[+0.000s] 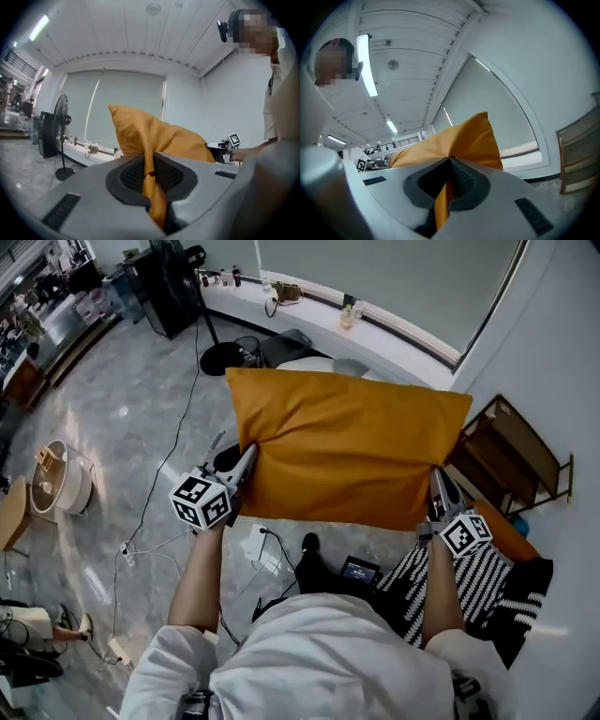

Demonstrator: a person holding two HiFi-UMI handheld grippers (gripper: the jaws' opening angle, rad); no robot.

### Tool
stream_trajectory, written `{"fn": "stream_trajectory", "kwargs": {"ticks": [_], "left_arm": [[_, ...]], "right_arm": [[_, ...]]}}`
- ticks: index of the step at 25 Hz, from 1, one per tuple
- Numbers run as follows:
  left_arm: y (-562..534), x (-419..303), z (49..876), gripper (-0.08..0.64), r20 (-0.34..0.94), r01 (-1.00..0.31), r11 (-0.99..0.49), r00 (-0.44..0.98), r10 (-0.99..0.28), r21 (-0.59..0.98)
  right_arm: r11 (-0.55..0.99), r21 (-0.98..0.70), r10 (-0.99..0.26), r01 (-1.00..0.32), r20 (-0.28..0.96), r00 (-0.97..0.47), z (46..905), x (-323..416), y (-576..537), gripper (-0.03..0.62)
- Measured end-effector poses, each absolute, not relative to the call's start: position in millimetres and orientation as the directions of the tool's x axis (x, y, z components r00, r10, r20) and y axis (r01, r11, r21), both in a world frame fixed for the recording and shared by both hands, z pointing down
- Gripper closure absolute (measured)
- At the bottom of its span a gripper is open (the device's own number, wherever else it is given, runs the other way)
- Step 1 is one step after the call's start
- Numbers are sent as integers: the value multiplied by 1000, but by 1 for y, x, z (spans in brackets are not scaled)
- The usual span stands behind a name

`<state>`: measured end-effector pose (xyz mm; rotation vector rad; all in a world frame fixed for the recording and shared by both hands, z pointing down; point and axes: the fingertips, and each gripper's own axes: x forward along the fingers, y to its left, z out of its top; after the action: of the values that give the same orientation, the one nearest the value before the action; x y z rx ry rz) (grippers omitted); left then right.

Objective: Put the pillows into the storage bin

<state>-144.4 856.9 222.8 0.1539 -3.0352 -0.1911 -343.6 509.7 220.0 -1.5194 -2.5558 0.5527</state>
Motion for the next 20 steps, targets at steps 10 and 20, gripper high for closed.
{"fn": "stream_trajectory", "kwargs": {"ticks": [10,20], "left_arm": [[997,-136,242,512,154,114,986,-984,95,118],[1076,-145,287,512,265,233,963,-945,192,134]], "right_arm": [[243,-437,950,866,-73,-303,258,-401,699,563],[153,-544,983,825,-5,-186,330,-436,803,563]]}}
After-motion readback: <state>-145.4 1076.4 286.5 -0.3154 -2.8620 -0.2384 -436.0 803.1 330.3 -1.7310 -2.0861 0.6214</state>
